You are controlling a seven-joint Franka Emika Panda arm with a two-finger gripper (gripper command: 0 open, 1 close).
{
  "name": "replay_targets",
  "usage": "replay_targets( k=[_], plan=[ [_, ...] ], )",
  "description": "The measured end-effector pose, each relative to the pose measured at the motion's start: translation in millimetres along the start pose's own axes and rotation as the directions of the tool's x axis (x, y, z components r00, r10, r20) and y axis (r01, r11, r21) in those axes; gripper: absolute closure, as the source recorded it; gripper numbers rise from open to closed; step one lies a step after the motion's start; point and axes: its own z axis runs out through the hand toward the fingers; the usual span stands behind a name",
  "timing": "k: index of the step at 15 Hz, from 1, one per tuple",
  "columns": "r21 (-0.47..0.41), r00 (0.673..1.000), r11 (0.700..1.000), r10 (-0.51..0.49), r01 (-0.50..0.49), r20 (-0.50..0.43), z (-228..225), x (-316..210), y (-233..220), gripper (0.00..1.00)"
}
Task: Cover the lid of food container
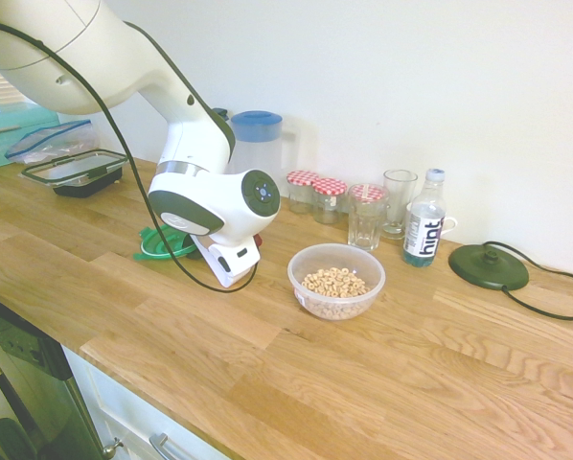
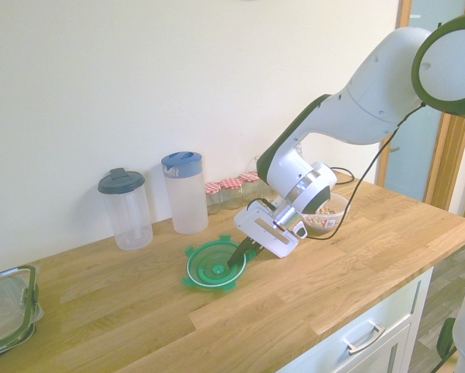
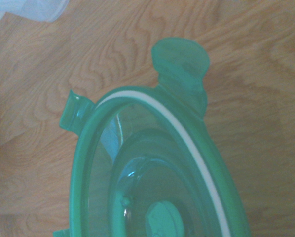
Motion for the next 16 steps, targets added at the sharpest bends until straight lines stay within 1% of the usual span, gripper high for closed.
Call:
replay_targets(
  k=[2,4,6,8,11,13,14,16],
  plan=[
    [-0.087,0.998,0.995,-0.052,0.049,-0.033,-24.6,-25.2,-27.7,1.0],
    [-0.187,0.993,0.979,-0.092,0.077,-0.072,-54.3,-64.2,-50.4,1.0],
    [-0.332,0.986,0.941,-0.108,0.06,-0.129,-88.2,-101.0,-66.8,1.0],
    [-0.461,0.969,0.887,-0.129,0.018,-0.21,-133.6,-139.0,-93.0,1.0],
    [-0.625,0.931,0.779,-0.193,-0.047,-0.311,-213.0,-168.4,-108.4,1.0],
    [-0.69,0.882,0.717,-0.255,-0.102,-0.396,-258.4,-164.7,-117.3,1.0],
    [-0.713,0.853,0.69,-0.292,-0.125,-0.432,-269.5,-157.9,-124.2,1.0],
    [-0.763,0.796,0.625,-0.371,-0.166,-0.477,-272.7,-145.0,-140.4,1.0]
  ],
)
